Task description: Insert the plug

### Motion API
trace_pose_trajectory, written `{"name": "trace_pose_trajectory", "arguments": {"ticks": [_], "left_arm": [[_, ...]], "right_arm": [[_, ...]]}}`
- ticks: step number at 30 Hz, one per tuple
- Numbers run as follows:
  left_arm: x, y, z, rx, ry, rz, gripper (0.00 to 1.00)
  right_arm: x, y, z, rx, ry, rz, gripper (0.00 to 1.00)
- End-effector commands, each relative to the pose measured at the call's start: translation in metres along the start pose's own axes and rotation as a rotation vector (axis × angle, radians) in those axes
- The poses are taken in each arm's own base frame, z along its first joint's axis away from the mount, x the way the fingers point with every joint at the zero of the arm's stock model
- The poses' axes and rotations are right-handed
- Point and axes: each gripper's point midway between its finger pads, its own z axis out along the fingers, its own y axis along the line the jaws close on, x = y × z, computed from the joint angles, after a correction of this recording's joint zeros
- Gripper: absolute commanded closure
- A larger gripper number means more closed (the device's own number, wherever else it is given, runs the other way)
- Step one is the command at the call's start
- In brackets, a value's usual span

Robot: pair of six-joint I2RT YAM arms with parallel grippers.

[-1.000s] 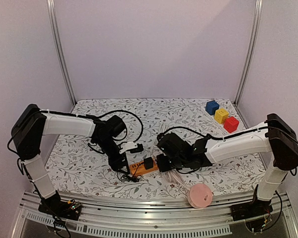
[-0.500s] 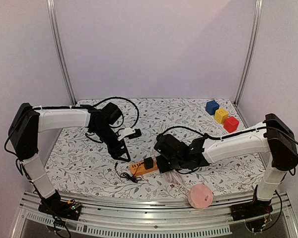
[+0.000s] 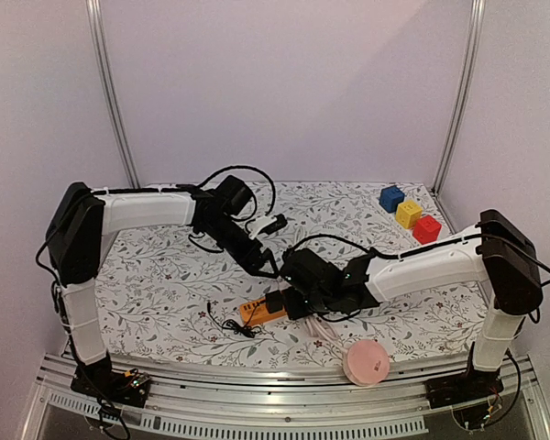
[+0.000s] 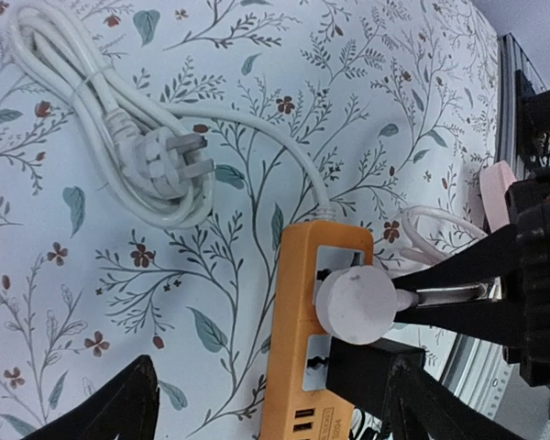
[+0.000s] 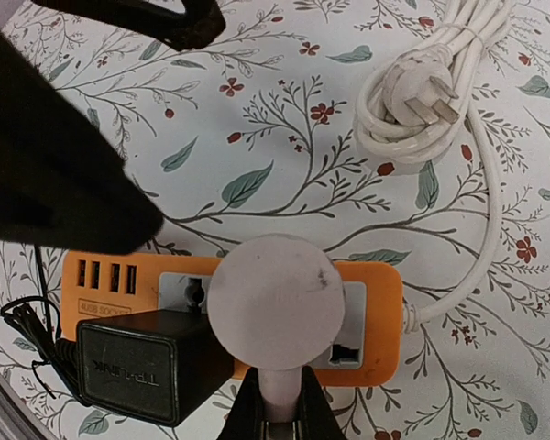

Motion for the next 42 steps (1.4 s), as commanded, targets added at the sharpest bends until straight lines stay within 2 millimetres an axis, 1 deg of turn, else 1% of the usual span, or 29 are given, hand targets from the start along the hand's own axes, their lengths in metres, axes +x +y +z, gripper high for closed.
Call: {"name": "trace_pose_trajectory", "arguments": {"ticks": [1,3,5,8,12,16,19,22,23,25,27,29,31,32,33,36,37,40,42], "left_arm": [[-0.001,-0.015,0.024,0.061,0.027,-0.037,0.23],[0.002,-0.018,0.031,0.088,0.039,-0.049,0.3],[0.004,-0.023,0.035,0.104,0.048,-0.049,0.34],[0.006,-0.028,0.04,0.109,0.059,-0.036,0.37],[0.004,-0.03,0.043,0.111,0.06,-0.03,0.4],[-0.001,-0.03,0.037,0.106,0.051,-0.006,0.43],[-0.01,-0.031,0.021,0.11,0.029,0.047,0.44],[-0.018,-0.031,-0.009,0.117,-0.017,0.145,0.4],[-0.02,-0.033,-0.019,0.128,-0.034,0.191,0.38],[-0.017,-0.04,-0.041,0.148,-0.064,0.3,0.33],[-0.01,-0.047,-0.052,0.171,-0.085,0.417,0.29],[-0.004,-0.056,-0.05,0.206,-0.097,0.492,0.23],[-0.003,-0.065,-0.041,0.253,-0.09,0.496,0.15],[-0.003,-0.071,-0.036,0.278,-0.084,0.496,0.14],[-0.004,-0.078,-0.034,0.296,-0.083,0.511,0.13],[-0.006,-0.091,-0.03,0.319,-0.08,0.572,0.13],[-0.005,-0.094,-0.029,0.322,-0.075,0.59,0.13],[-0.003,-0.101,-0.03,0.332,-0.07,0.645,0.14],[-0.004,-0.105,-0.03,0.335,-0.07,0.667,0.14]], "right_arm": [[0.062,-0.049,-0.001,0.15,0.194,-0.05,1.0],[0.059,-0.049,-0.008,0.136,0.18,-0.04,1.0],[0.063,-0.047,-0.008,0.109,0.183,-0.03,1.0],[0.068,-0.047,0.0,0.108,0.198,-0.038,1.0],[0.065,-0.036,0.006,0.074,0.197,-0.074,1.0],[0.061,-0.041,0.01,0.089,0.182,-0.094,1.0],[0.059,-0.036,0.007,0.032,0.162,-0.087,1.0],[0.042,-0.025,-0.01,-0.067,0.099,-0.101,1.0],[0.033,-0.021,-0.018,-0.102,0.067,-0.103,1.0],[0.029,-0.02,-0.026,-0.134,0.035,-0.128,1.0],[0.029,-0.023,-0.032,-0.143,0.026,-0.157,1.0],[0.031,-0.022,-0.037,-0.172,0.008,-0.178,1.0],[0.027,-0.019,-0.045,-0.221,-0.039,-0.187,1.0],[0.024,-0.018,-0.049,-0.24,-0.063,-0.195,1.0],[0.017,-0.017,-0.056,-0.258,-0.098,-0.195,1.0],[0.008,-0.019,-0.068,-0.284,-0.172,-0.196,1.0],[0.003,-0.017,-0.075,-0.304,-0.213,-0.196,1.0],[-0.008,-0.015,-0.086,-0.333,-0.291,-0.203,1.0],[-0.013,-0.013,-0.088,-0.335,-0.313,-0.219,1.0]]}}
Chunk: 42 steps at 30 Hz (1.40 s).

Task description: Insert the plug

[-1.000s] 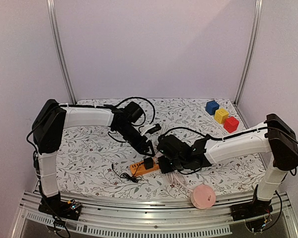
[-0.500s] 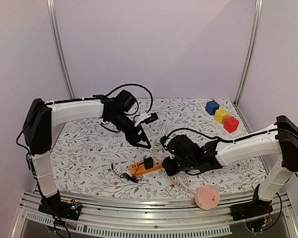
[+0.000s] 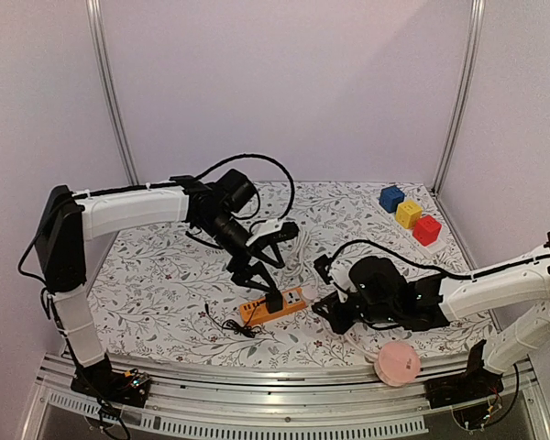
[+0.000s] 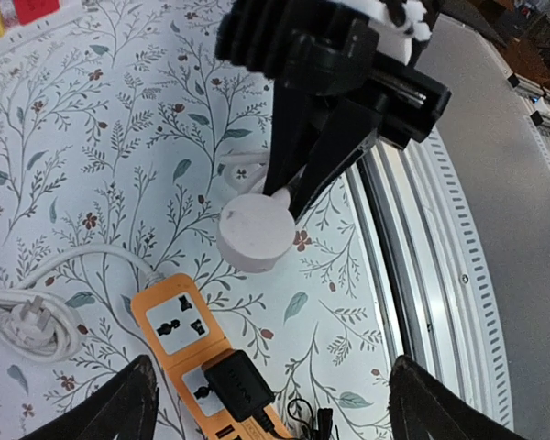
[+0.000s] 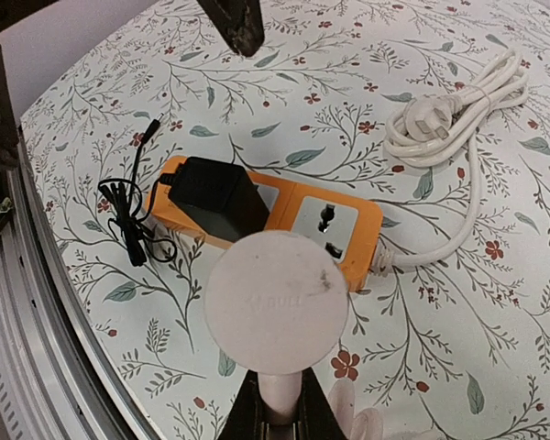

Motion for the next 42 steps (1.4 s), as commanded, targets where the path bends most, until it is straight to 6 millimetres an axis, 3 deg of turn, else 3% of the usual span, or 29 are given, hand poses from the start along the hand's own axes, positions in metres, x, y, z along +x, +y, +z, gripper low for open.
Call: {"name": "trace_pose_trajectory", "arguments": {"ticks": [1,6,11,15,21,23,28,34,42], "left_arm": [[-0.013,-0.01,0.002,0.031,-0.005,0.099,0.14],[-0.015,-0.012,0.023,0.041,0.022,0.139,0.13],[-0.023,0.004,0.033,0.007,0.025,0.129,0.14],[-0.019,0.011,0.038,0.002,0.038,0.129,0.26],[-0.021,0.0,0.036,0.066,0.031,0.125,0.48],[-0.019,-0.007,0.034,0.09,0.038,0.137,0.45],[-0.016,-0.015,0.029,0.125,0.031,0.16,0.23],[-0.022,-0.011,0.03,0.12,0.02,0.148,0.28],[-0.022,-0.02,0.035,0.162,0.004,0.128,0.29]], "right_arm": [[-0.037,0.011,-0.009,-0.055,-0.152,-0.045,1.0],[-0.048,0.02,-0.011,-0.12,-0.182,-0.052,1.0],[-0.051,0.029,-0.015,-0.174,-0.182,-0.072,1.0],[-0.052,0.033,-0.018,-0.199,-0.187,-0.069,1.0],[-0.061,0.034,-0.022,-0.224,-0.206,-0.064,1.0],[-0.061,0.033,-0.022,-0.228,-0.211,-0.058,1.0],[-0.067,0.034,-0.023,-0.245,-0.223,-0.055,1.0],[-0.074,0.033,-0.027,-0.247,-0.247,-0.052,1.0],[-0.083,0.028,-0.029,-0.229,-0.278,-0.045,1.0]]}}
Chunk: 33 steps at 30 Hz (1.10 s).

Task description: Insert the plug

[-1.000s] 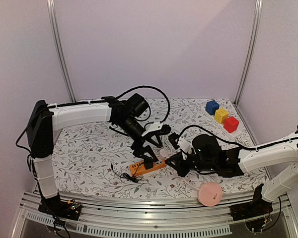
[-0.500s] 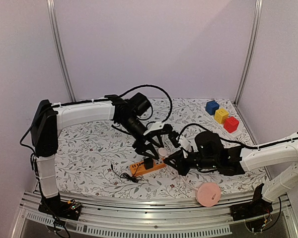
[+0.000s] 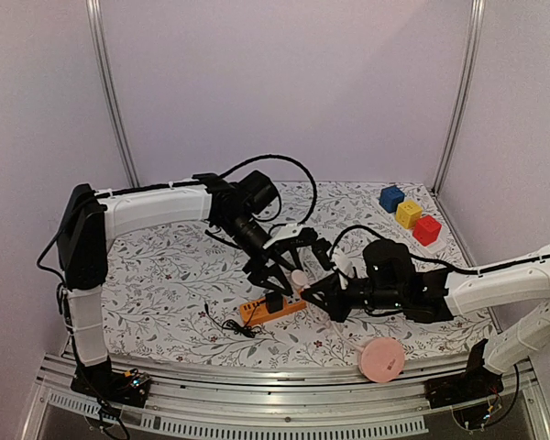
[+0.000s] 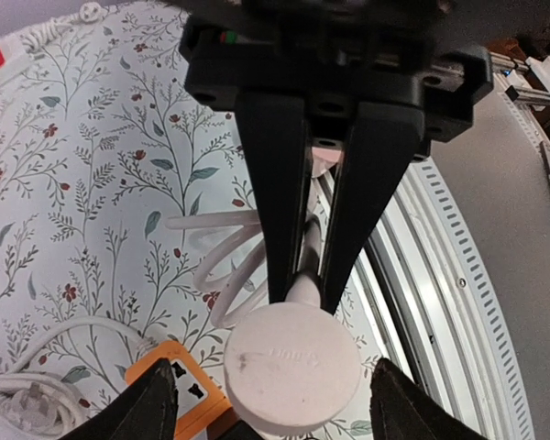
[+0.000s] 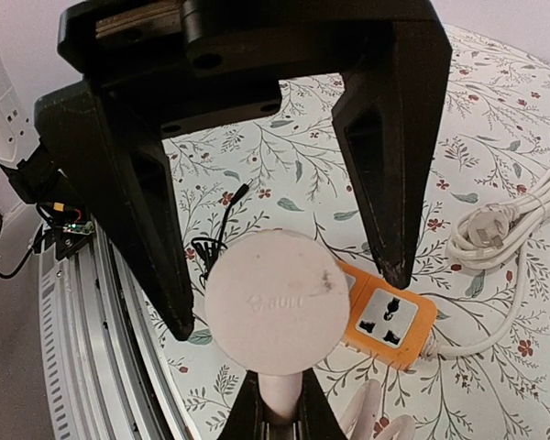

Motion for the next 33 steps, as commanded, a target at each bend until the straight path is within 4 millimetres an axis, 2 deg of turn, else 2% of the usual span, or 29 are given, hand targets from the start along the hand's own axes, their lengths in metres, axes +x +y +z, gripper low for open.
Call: {"name": "trace_pose_trajectory", "arguments": {"ticks": [1,3,6,9,11,18,20,24,26,29,31,33], "left_arm": [[0.002,-0.009,0.007,0.051,-0.003,-0.015,0.3],[-0.002,-0.008,0.006,0.046,-0.011,-0.016,0.34],[-0.008,-0.005,0.004,0.039,-0.023,-0.019,0.47],[-0.007,-0.003,0.005,0.036,-0.018,-0.021,0.51],[-0.006,-0.002,0.005,0.032,-0.013,-0.021,0.58],[-0.012,-0.005,0.0,0.04,-0.02,-0.018,0.96],[-0.012,-0.007,-0.002,0.042,-0.021,-0.015,1.0],[-0.013,-0.008,-0.002,0.044,-0.02,-0.02,1.0],[-0.012,-0.006,-0.003,0.034,-0.014,-0.022,1.0],[-0.01,-0.002,-0.004,0.009,0.007,-0.019,1.0],[-0.009,-0.002,-0.004,0.005,0.014,-0.017,1.0],[-0.009,-0.002,-0.004,0.006,0.017,-0.014,1.0]], "right_arm": [[-0.039,0.001,-0.01,0.0,-0.136,0.005,1.0],[-0.04,0.001,-0.01,-0.003,-0.142,0.008,1.0],[-0.04,0.001,-0.009,-0.006,-0.145,0.011,1.0],[-0.043,0.001,-0.011,-0.011,-0.167,0.013,1.0],[-0.046,0.001,-0.013,-0.011,-0.182,0.014,1.0],[-0.043,0.0,-0.01,-0.02,-0.18,0.031,1.0],[-0.043,0.001,-0.01,-0.023,-0.187,0.037,1.0],[-0.041,0.0,-0.007,-0.022,-0.18,0.037,1.0],[-0.04,-0.003,-0.007,-0.008,-0.181,0.037,0.85],[-0.039,-0.004,-0.012,-0.002,-0.188,0.037,0.56],[-0.04,-0.001,-0.016,-0.014,-0.192,0.031,0.4],[-0.043,0.003,-0.022,-0.03,-0.203,0.022,0.33]]}}
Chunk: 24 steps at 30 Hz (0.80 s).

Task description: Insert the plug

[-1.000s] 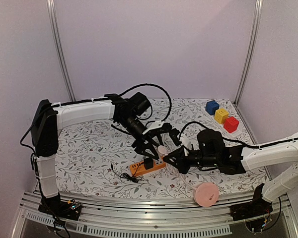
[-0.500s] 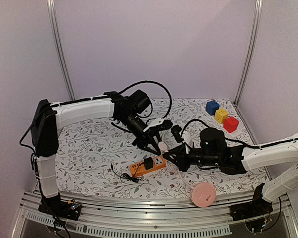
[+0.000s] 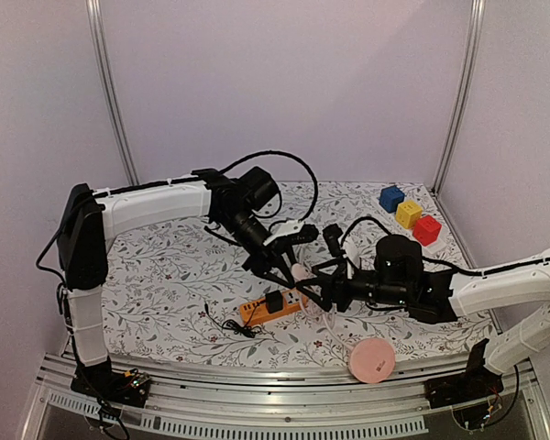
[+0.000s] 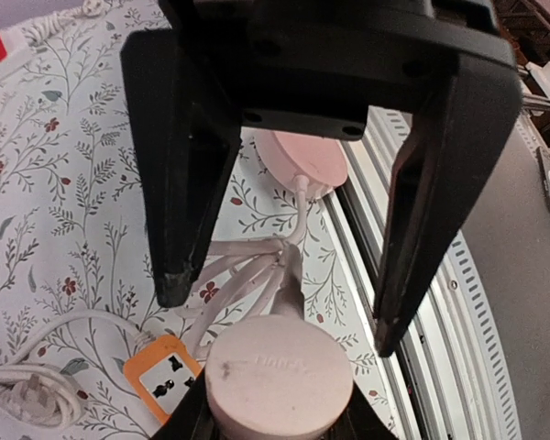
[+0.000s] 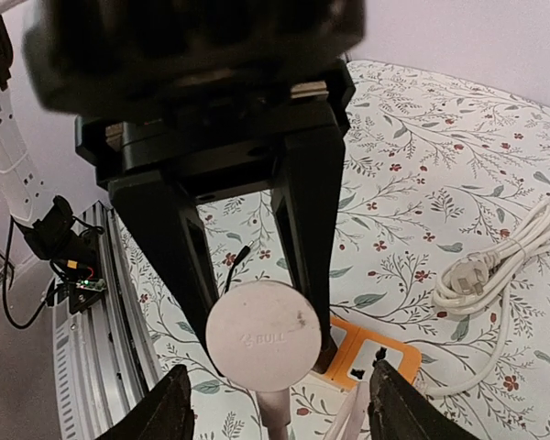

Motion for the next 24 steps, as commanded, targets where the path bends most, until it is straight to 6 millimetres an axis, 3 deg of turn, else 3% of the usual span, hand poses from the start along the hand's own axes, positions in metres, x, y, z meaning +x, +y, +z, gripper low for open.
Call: {"name": "trace_pose_trajectory", "arguments": {"ticks": [1,5,7,8,13,17,24], "left_arm": [[-0.002,-0.001,0.002,0.009,0.009,0.013,1.0],[-0.005,-0.003,0.0,0.018,0.005,0.02,1.0],[-0.007,-0.004,-0.001,0.02,0.005,0.025,1.0],[-0.007,-0.004,-0.002,0.021,0.007,0.027,1.0],[-0.009,-0.01,-0.004,0.032,0.007,0.039,1.0],[-0.009,-0.01,-0.002,0.032,0.013,0.035,1.0],[-0.009,-0.008,-0.003,0.026,0.016,0.034,1.0]], "right_arm": [[-0.016,0.007,-0.014,-0.025,-0.062,-0.011,0.31],[-0.023,0.009,-0.015,-0.059,-0.064,0.008,0.21],[-0.026,0.009,-0.012,-0.106,-0.047,0.04,0.02],[-0.026,0.008,-0.01,-0.124,-0.037,0.05,0.01],[-0.026,0.006,-0.001,-0.165,-0.03,0.0,0.03],[-0.035,0.012,0.002,-0.193,-0.049,-0.053,0.14],[-0.019,0.004,0.013,-0.177,-0.001,-0.026,0.2]]}}
